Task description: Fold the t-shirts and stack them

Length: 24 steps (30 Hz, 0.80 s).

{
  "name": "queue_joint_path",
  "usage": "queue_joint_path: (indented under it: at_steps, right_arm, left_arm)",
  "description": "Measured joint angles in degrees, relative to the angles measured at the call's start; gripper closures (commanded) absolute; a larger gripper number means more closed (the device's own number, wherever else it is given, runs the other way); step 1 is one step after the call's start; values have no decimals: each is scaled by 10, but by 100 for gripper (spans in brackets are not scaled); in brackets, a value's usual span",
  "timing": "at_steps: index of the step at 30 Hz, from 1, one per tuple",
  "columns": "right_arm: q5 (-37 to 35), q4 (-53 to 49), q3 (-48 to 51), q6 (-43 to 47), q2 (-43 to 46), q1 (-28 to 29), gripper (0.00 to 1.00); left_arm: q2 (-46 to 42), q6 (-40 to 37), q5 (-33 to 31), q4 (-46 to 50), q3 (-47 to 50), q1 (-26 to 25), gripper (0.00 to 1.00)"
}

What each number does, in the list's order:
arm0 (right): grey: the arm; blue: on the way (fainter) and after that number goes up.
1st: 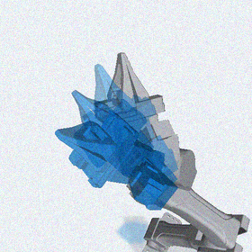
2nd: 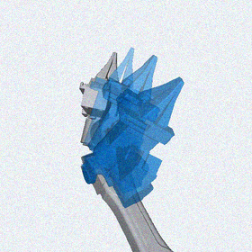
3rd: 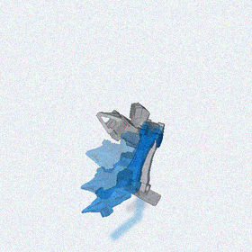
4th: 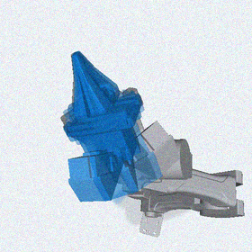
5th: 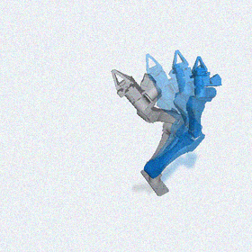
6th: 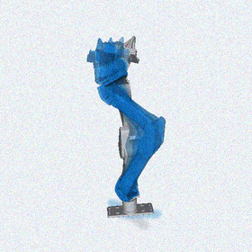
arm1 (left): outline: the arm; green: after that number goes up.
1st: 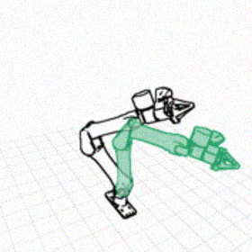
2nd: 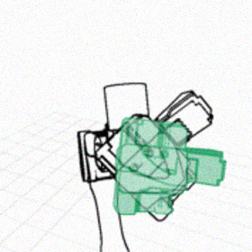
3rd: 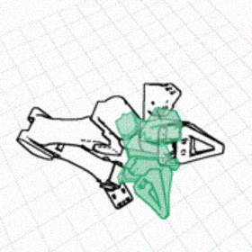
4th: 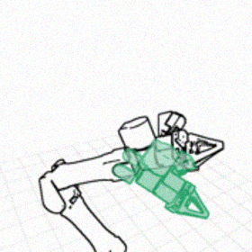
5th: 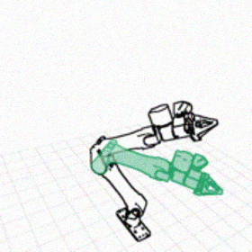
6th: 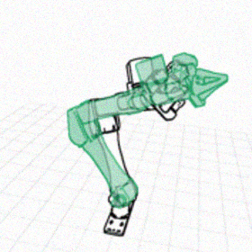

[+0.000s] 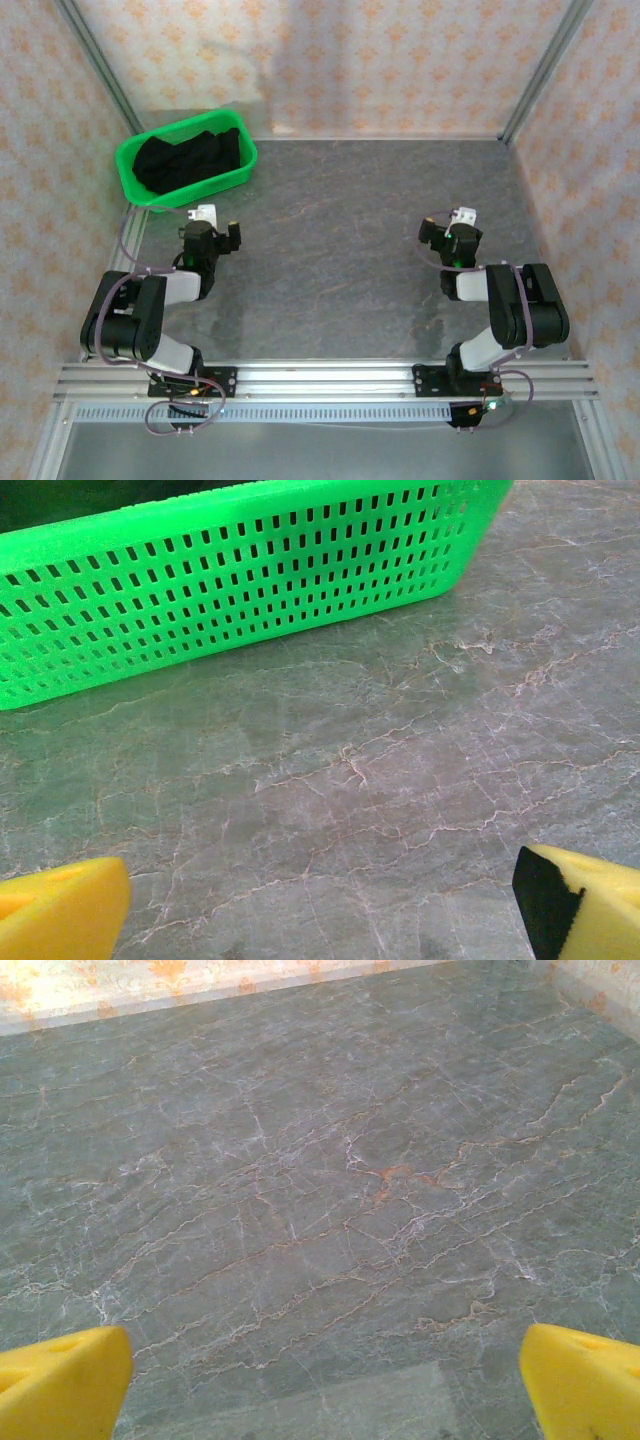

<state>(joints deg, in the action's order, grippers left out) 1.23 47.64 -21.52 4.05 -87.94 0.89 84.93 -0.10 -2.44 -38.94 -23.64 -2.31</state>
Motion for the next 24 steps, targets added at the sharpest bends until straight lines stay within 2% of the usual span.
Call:
queue_joint_path:
  at_steps: [2, 4, 7, 11, 14, 16, 19, 24]
  right_arm:
    - [-4, -6, 0, 0, 5, 2, 1]
    - [-11, -54, -4, -2, 40, 7, 1]
    - [-12, -163, -24, -17, 153, 14, 1]
    - [-1, -299, -74, -48, 320, 33, 1]
    - [21, -404, -118, -78, 393, 41, 1]
    - [39, -471, -145, -101, 412, 41, 1]
    - [71, -560, -181, -134, 405, 41, 1]
    - [125, -671, -243, -186, 323, 54, 1]
  left_arm:
    - [-3, -1, 1, 14, -5, -1, 0]
    - [-20, -2, 0, 91, -40, -5, 0]
    - [-86, 0, -2, 207, -118, -27, 0]
    - [-207, 9, -10, 302, -192, -87, 0]
    - [-269, 35, -10, 375, -232, -105, 0]
    - [-287, 54, -16, 426, -257, -104, 0]
    - [-266, 80, -32, 520, -329, -103, 0]
    - [-91, 104, -38, 684, -586, -79, 0]
